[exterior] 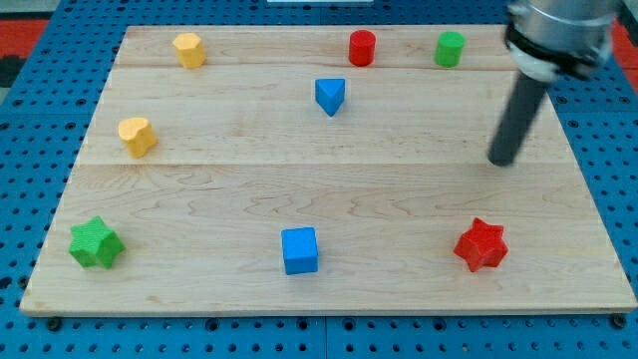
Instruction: Move the red star left to the red circle
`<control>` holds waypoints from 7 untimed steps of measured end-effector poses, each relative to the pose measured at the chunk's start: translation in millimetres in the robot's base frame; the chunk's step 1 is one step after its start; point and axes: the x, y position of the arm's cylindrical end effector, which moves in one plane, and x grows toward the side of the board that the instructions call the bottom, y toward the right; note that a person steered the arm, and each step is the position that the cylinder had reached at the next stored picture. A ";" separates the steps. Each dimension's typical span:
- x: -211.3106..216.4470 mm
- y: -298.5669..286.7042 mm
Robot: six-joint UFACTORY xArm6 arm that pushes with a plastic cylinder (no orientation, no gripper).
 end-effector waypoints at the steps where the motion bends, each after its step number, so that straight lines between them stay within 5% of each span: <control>1: 70.0 -20.3; 3: 92.3 -145.4; 5: 148.9 -127.4; 7: 108.8 -210.5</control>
